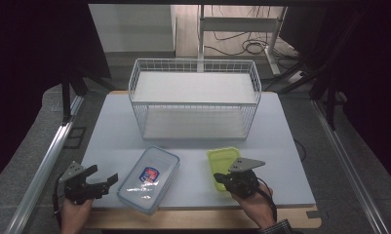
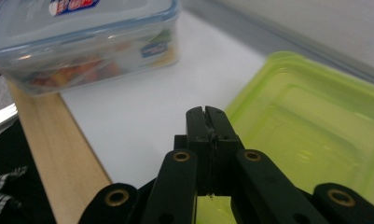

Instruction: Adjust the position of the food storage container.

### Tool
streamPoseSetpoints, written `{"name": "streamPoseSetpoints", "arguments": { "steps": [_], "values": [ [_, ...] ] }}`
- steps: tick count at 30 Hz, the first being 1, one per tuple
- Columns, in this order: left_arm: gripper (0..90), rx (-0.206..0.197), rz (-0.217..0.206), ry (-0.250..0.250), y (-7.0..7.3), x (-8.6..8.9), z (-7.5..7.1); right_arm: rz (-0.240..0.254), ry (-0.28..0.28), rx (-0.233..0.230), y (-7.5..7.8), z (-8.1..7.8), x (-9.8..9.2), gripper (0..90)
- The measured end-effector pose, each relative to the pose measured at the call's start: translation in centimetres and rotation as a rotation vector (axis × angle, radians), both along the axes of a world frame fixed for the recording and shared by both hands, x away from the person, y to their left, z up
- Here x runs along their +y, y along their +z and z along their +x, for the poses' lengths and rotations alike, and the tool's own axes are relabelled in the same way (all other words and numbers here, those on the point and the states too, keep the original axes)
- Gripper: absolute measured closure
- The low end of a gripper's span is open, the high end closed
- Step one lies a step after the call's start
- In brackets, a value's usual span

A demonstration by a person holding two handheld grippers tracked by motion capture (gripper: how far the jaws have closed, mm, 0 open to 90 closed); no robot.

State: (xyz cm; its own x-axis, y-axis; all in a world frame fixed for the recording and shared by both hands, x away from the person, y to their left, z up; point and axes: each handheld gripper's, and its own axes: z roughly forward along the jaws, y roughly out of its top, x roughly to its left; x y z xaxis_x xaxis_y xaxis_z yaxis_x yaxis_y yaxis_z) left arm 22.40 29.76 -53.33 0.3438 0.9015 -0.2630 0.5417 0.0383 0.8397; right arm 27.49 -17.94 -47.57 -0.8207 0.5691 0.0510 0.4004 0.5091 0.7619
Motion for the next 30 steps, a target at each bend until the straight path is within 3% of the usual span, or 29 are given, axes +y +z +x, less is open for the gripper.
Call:
{"name": "streamPoseSetpoints", "arguments": {
  "steps": [7,12,14,30],
  "values": [
    [3.3,-0.004,-0.004,-0.008,0.0,0.0,-0.1,-0.074,0.06,0.017,-1.3,-0.6,1.9,88.6],
    [3.5,-0.006,-0.003,-0.009,0.0,0.0,-0.1,-0.106,0.058,0.032,-1.4,-0.5,1.6,89.1],
    [3.6,-0.009,-0.006,-0.009,0.0,0.0,-0.1,-0.127,0.023,0.048,-1.6,-0.1,0.4,89.2],
    [4.2,-0.001,0.002,-0.018,0.0,-0.1,-0.1,-0.093,-0.126,0.082,-1.3,1.6,-7.1,89.1]
  ]
}}
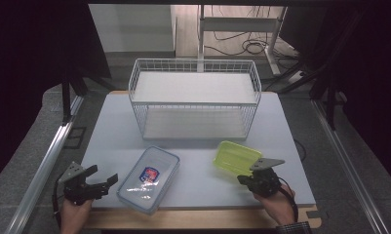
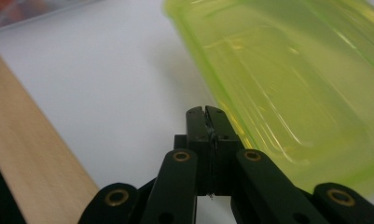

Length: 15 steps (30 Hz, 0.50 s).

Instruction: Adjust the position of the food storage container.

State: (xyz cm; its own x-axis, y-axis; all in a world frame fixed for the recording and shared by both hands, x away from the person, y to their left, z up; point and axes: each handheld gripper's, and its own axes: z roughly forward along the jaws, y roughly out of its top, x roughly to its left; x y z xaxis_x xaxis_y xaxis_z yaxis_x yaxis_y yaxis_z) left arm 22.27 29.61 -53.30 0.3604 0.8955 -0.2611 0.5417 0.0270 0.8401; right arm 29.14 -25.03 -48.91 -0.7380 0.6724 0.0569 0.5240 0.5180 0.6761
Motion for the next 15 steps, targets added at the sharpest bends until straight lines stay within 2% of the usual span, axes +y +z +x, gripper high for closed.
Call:
{"name": "streamPoseSetpoints", "arguments": {
  "steps": [2,5,8,10,12,14,15],
  "values": [
    [4.5,0.008,-0.001,-0.005,0.0,-0.1,0.0,0.006,-0.052,-0.002,0.1,0.5,-1.8,89.0],
    [4.7,0.008,-0.002,-0.009,0.0,-0.1,0.0,0.021,-0.11,0.004,0.0,0.9,-3.3,89.1],
    [4.7,0.01,0.0,-0.007,0.0,-0.1,0.0,0.027,-0.117,-0.002,0.4,0.8,-3.7,88.9],
    [4.9,0.013,-0.003,-0.003,0.0,0.0,0.0,0.061,-0.09,-0.023,1.1,0.3,-3.1,88.2],
    [4.9,0.013,-0.002,0.0,0.0,0.0,0.1,0.067,-0.078,-0.031,1.3,0.3,-2.7,87.3],
    [4.9,0.014,0.004,0.004,0.0,-0.1,0.1,0.066,-0.054,-0.046,1.4,0.3,-1.3,86.2],
    [4.8,0.015,0.008,0.004,0.0,-0.1,0.1,0.06,-0.033,-0.071,1.6,0.6,0.2,87.6]
  ]
}}
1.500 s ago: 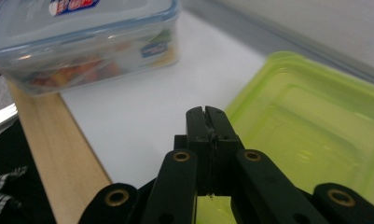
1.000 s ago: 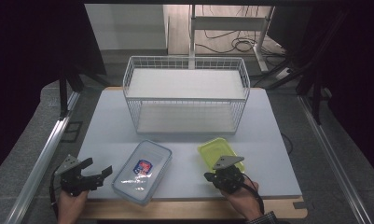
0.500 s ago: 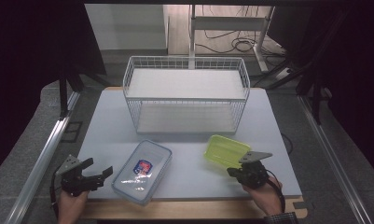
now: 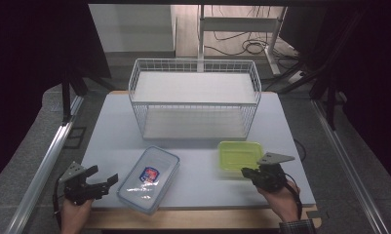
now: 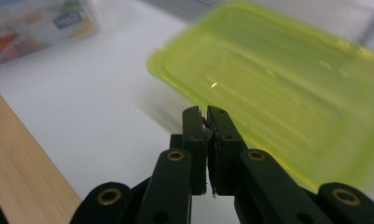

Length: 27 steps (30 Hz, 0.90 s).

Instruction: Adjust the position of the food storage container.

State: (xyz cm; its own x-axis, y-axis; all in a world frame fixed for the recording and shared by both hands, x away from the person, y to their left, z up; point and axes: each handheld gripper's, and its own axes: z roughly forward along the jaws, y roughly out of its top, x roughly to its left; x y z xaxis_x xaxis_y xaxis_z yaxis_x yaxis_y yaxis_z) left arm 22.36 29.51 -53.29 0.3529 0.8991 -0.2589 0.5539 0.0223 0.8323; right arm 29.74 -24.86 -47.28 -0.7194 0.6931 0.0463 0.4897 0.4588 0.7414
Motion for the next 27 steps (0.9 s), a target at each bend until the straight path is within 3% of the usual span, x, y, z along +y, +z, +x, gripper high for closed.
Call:
{"name": "streamPoseSetpoints", "arguments": {
  "steps": [4,6,9,10,12,14,18,21,27],
  "values": [
    [4.8,0.001,0.005,0.002,0.0,0.0,0.0,-0.004,0.011,-0.025,0.7,0.8,2.2,89.7],
    [4.8,-0.002,0.003,0.007,0.0,0.1,0.0,-0.028,0.03,-0.049,1.2,2.1,4.4,89.8],
    [4.9,-0.002,0.001,0.01,0.0,0.1,0.0,-0.028,0.066,-0.034,1.0,3.7,6.8,89.8],
    [4.9,-0.002,0.001,0.01,0.0,0.1,0.0,-0.028,0.066,-0.034,1.0,3.7,6.8,89.8],
    [4.9,-0.001,0.001,0.01,0.0,0.2,0.0,-0.079,0.088,-0.021,0.1,5.0,9.2,89.7],
    [4.9,-0.001,0.0,0.01,0.0,0.2,0.0,-0.119,0.092,-0.014,-0.7,5.8,10.1,89.7],
    [5.1,0.004,0.01,0.01,0.0,0.1,0.1,-0.162,0.073,0.004,-1.6,6.5,10.5,89.7],
    [5.5,-0.004,0.02,0.005,0.1,0.0,0.0,-0.14,0.047,0.013,-1.9,6.7,9.4,89.7],
    [5.5,0.05,0.008,0.014,0.1,-0.2,0.2,-0.138,0.01,0.006,-1.5,6.6,7.0,89.7]
  ]
}}
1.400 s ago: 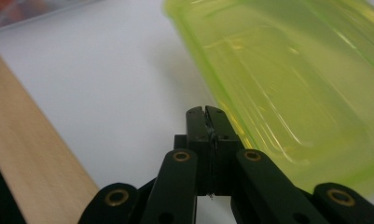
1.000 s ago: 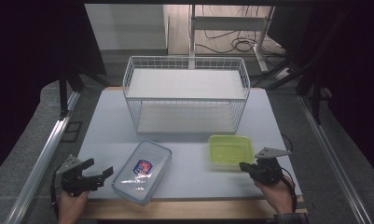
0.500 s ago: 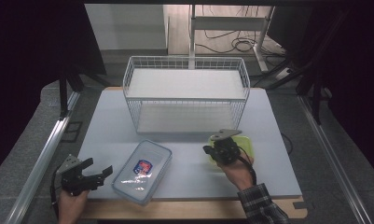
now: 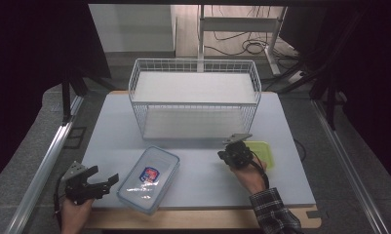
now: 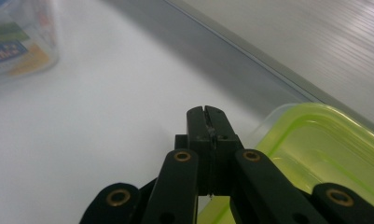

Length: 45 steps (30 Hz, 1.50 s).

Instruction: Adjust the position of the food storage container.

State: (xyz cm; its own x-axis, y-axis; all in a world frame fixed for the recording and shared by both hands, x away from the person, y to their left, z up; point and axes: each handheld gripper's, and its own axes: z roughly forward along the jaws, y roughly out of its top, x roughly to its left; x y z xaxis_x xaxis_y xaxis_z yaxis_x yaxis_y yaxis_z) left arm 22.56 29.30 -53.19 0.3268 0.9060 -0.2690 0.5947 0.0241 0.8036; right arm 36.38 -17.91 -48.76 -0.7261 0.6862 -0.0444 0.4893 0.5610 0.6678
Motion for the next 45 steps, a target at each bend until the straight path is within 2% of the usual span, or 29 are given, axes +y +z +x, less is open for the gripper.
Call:
{"name": "streamPoseSetpoints", "arguments": {
  "steps": [1,2,3,4,5,6,7,10,12,13,14,15,16,17,18,19,20,22,23,26,27,30,31,32,35,38,41,42,45],
  "values": [
    [5.6,0.006,-0.003,-0.001,0.0,0.0,0.0,0.002,-0.022,-0.001,0.1,0.0,-1.2,89.7],
    [5.6,0.01,0.0,0.0,0.0,-0.1,0.0,0.002,-0.022,-0.001,0.1,0.0,-1.2,89.7],
    [5.5,0.012,0.005,0.001,0.1,-0.1,0.0,0.009,-0.048,0.002,0.1,0.0,-2.5,89.7],
    [5.5,0.013,0.008,-0.002,0.2,-0.2,0.0,0.009,-0.048,0.002,0.1,0.0,-2.5,89.7],
    [5.6,0.011,0.004,-0.006,0.3,-0.2,0.0,0.017,-0.072,0.003,0.1,0.0,-3.7,89.7],
    [5.6,0.005,0.0,-0.012,0.4,-0.2,-0.1,0.017,-0.072,0.003,0.1,0.0,-3.7,89.7],
    [6.0,0.003,-0.002,-0.028,0.7,-0.3,-0.2,0.02,-0.096,0.006,0.2,0.0,-4.6,89.7],
    [6.9,0.001,0.01,-0.029,1.2,-0.3,-0.5,0.023,-0.11,0.008,0.1,-0.1,-4.9,89.7],
    [11.5,-0.012,0.028,-0.025,1.7,-0.2,-1.3,0.021,-0.104,0.0,0.1,-0.3,-4.8,89.7],
    [20.8,-0.037,0.042,-0.018,2.3,-0.1,-2.1,0.025,-0.088,-0.011,0.3,-0.6,-4.5,89.6],
    [26.0,-0.037,0.042,-0.018,2.3,-0.1,-2.1,0.025,-0.088,-0.011,0.3,-0.6,-4.5,89.6],
    [35.3,-0.058,0.035,-0.037,2.7,0.0,-2.8,0.028,-0.067,-0.026,0.4,-0.8,-4.0,89.6],
    [44.1,-0.058,0.035,-0.037,2.7,0.0,-2.8,0.028,-0.067,-0.026,0.4,-0.8,-4.0,89.6],
    [44.1,-0.073,0.031,-0.051,2.9,0.0,-3.4,0.028,-0.059,-0.029,0.5,-0.9,-3.8,89.6],
    [50.4,-0.078,0.03,-0.061,3.0,-0.1,-3.9,0.027,-0.043,-0.032,0.5,-1.1,-3.5,89.6],
    [59.0,-0.077,0.02,-0.088,3.1,-0.1,-4.3,0.03,-0.035,-0.037,0.5,-1.2,-3.1,89.6],
    [63.8,-0.076,0.021,-0.098,3.1,-0.3,-4.7,0.032,-0.023,-0.037,0.5,-1.3,-2.9,89.6],
    [76.1,-0.052,0.028,-0.13,2.9,-1.0,-5.9,0.043,0.008,-0.034,0.5,-1.4,-1.9,89.6],
    [79.6,-0.052,0.028,-0.13,2.9,-1.0,-5.9,0.043,0.008,-0.034,0.5,-1.4,-1.9,89.6],
    [86.6,-0.038,0.03,-0.172,2.8,-1.7,-6.9,0.06,0.035,-0.016,0.5,-1.4,-0.8,89.6],
    [88.4,-0.033,0.024,-0.203,2.8,-2.1,-7.6,0.061,0.051,-0.015,0.4,-1.5,-0.1,89.6],
    [89.7,-0.017,0.022,-0.233,2.6,-2.6,-8.1,0.063,0.067,-0.011,0.4,-1.5,0.6,89.6],
    [89.8,0.014,0.036,-0.26,2.3,-3.1,-8.3,0.064,0.082,-0.009,0.3,-1.4,1.4,89.5],
    [89.8,0.014,0.036,-0.26,2.3,-3.1,-8.3,0.064,0.082,-0.009,0.3,-1.4,1.4,89.5],
    [89.8,0.06,0.056,-0.298,1.7,-3.8,-8.2,0.074,0.103,-0.004,0.2,-1.4,2.6,89.6],
    [89.8,0.099,0.076,-0.305,1.2,-4.3,-7.8,0.087,0.12,0.016,0.0,-1.3,3.7,89.7],
    [89.8,0.112,0.095,-0.3,1.1,-4.6,-7.3,0.103,0.139,0.035,-0.2,-0.9,4.7,89.6],
    [89.8,0.128,0.116,-0.293,0.9,-4.9,-7.0,0.114,0.157,0.039,-0.3,-0.6,5.5,89.6],
    [89.8,0.126,0.117,-0.283,0.9,-4.9,-6.7,0.111,0.172,0.034,-0.4,-0.3,6.4,89.6]
  ]
}}
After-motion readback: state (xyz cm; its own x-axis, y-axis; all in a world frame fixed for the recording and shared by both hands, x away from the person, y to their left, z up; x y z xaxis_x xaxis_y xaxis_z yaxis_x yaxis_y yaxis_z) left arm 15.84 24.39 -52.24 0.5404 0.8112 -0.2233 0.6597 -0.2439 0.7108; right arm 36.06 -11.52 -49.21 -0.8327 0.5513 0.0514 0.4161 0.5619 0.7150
